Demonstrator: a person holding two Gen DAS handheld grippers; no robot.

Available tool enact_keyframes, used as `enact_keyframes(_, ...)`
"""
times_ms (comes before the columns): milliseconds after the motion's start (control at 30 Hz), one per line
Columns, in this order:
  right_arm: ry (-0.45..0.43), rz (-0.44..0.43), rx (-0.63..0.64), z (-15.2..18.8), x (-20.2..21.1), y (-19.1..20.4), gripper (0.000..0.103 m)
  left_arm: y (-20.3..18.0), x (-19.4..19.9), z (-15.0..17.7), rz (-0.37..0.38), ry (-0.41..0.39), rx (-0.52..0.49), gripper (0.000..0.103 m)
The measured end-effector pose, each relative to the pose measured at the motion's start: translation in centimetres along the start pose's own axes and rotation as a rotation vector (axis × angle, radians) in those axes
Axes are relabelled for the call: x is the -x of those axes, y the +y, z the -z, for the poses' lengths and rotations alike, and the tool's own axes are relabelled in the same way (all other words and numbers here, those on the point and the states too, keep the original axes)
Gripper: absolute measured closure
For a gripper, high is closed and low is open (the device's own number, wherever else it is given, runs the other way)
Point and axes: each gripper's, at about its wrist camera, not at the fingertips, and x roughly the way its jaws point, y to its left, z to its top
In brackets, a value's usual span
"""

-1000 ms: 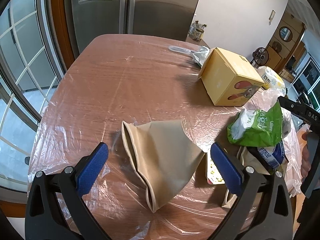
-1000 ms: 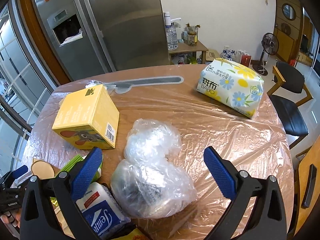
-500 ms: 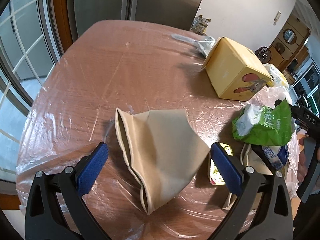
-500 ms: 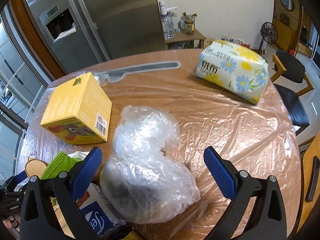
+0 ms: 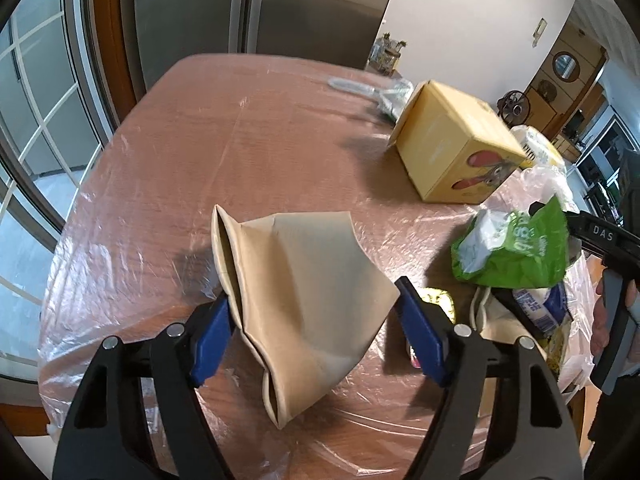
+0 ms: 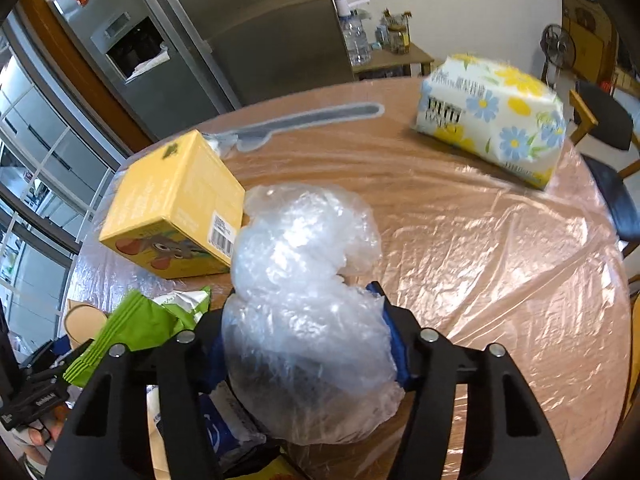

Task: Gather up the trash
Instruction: 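Close the left gripper on the tan paper cup while the right gripper closes on the clear plastic bag, then carry the paper cup in the left tool while the right tool carries the plastic bag over the black bin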

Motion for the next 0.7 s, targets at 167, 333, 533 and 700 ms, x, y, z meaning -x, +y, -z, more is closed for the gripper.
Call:
enact_keyframes(167,-0.035,-0.014,0.003,-0.5,1.2,0.0,0.045,0.1,1.4,-0.6,0.003,-0.033,-0.012,0.026)
enact_keyframes(333,-0.063,-0.026,-0.012,-0.6,2.4,-0.4,0.045,0.0,2.4,-0.8,0.012,-0.059,-0.022,0.026)
enact_keyframes(533,-0.066,-0.018,-0.011,0.2,2.9,-0.6,0.045,-0.5,2.4,-0.9,0.018,-0.068,-0.038,0.026)
enact_keyframes(700,-0.08,-0.041,-0.006,1.3,4.4,-0.5,0.045,-0.9,3.3,-0.7,0.031,-0.092,-0.053,0.026)
